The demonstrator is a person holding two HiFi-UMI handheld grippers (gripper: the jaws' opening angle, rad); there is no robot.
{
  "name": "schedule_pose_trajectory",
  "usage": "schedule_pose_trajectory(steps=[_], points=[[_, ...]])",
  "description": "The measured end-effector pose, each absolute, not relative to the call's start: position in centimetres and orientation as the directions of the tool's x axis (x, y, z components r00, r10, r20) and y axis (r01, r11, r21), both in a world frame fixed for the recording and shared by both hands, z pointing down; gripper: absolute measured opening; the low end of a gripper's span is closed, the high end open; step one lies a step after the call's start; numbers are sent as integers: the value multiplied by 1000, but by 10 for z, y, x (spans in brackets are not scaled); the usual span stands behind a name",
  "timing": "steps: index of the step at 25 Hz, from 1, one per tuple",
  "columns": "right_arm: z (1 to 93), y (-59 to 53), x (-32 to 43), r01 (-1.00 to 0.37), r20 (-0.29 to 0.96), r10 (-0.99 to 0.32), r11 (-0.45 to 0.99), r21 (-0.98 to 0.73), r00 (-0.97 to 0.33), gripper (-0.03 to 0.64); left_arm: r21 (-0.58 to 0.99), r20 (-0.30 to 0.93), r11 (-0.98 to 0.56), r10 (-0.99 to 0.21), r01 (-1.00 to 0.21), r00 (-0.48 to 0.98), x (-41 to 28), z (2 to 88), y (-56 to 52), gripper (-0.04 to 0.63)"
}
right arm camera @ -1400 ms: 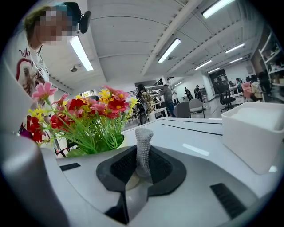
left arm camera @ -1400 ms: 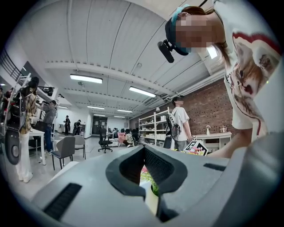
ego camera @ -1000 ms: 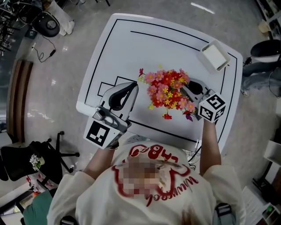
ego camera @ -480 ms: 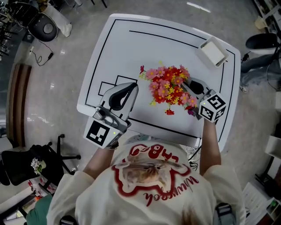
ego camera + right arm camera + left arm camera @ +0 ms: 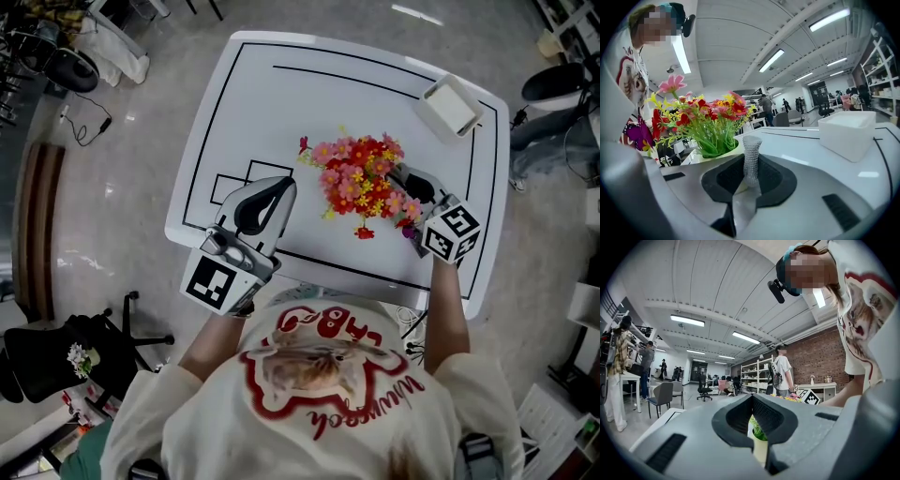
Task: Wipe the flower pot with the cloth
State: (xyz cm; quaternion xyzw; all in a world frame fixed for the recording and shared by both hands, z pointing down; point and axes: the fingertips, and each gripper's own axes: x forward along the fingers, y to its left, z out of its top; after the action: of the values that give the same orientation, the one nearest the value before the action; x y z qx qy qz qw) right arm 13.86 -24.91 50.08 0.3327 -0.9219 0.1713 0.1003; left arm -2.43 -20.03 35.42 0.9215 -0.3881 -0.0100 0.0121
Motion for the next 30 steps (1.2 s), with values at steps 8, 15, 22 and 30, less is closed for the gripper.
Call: schedule_pose_trajectory(steps=[8,15,22,30], points=[[501,-240,140,-678,296,-613,695,-238,-733,58,30,-18,-709,-705,-705,709,-29,351,-196,3],[500,-232,139,-718,297,-656,659,-223,-694,58,31,-18,-725,-689,-688,725,-31,351,-189,5],[501,-226,141,-750,298,-690,628,-207,-660,58,32,-23,-743,-669,-668,743,-31,352,-185,3],[502,-220,140,-775,301,-716,598,-202,-630,60,37,-32,-763,-647,-646,762,-31,353,-182,3]])
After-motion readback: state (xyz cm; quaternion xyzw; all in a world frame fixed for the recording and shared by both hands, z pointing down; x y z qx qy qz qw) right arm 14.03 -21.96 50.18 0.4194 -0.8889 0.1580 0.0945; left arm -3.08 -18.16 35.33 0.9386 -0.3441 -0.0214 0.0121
